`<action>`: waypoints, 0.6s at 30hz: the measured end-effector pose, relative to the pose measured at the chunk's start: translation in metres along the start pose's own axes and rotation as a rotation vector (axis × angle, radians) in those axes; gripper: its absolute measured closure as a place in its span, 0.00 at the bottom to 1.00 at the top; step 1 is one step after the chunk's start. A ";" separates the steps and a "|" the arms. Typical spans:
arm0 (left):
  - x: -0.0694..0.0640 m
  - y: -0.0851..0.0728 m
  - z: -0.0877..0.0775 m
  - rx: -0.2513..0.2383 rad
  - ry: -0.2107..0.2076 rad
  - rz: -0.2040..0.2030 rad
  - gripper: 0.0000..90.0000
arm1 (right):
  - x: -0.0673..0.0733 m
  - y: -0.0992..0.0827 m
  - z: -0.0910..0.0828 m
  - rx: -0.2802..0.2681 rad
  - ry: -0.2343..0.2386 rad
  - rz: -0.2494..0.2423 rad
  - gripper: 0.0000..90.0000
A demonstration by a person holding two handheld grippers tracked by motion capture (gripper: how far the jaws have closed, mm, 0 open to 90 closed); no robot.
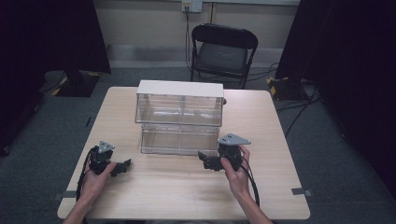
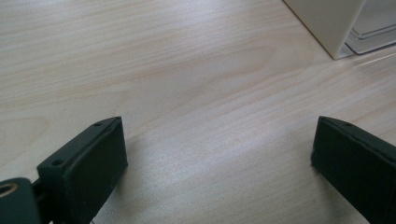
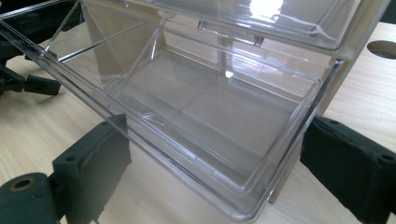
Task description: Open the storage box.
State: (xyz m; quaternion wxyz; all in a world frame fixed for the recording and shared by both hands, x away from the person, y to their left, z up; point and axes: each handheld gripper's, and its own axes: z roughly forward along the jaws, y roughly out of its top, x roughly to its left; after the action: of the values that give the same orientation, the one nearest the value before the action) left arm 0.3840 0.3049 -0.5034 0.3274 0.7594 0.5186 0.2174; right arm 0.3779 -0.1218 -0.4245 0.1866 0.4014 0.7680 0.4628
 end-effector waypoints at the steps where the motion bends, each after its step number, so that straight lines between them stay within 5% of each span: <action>1: 0.000 0.000 0.000 0.000 0.000 -0.001 0.03 | 0.000 0.000 0.000 -0.002 0.001 -0.002 0.09; 18: 0.000 0.000 0.000 0.000 -0.001 -0.001 0.03 | -0.001 0.005 0.000 -0.010 0.012 0.008 0.09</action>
State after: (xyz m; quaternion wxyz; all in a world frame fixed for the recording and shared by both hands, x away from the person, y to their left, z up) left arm 0.3839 0.3049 -0.5033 0.3278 0.7593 0.5186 0.2168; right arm 0.3802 -0.1211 -0.4204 0.1821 0.4009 0.7650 0.4699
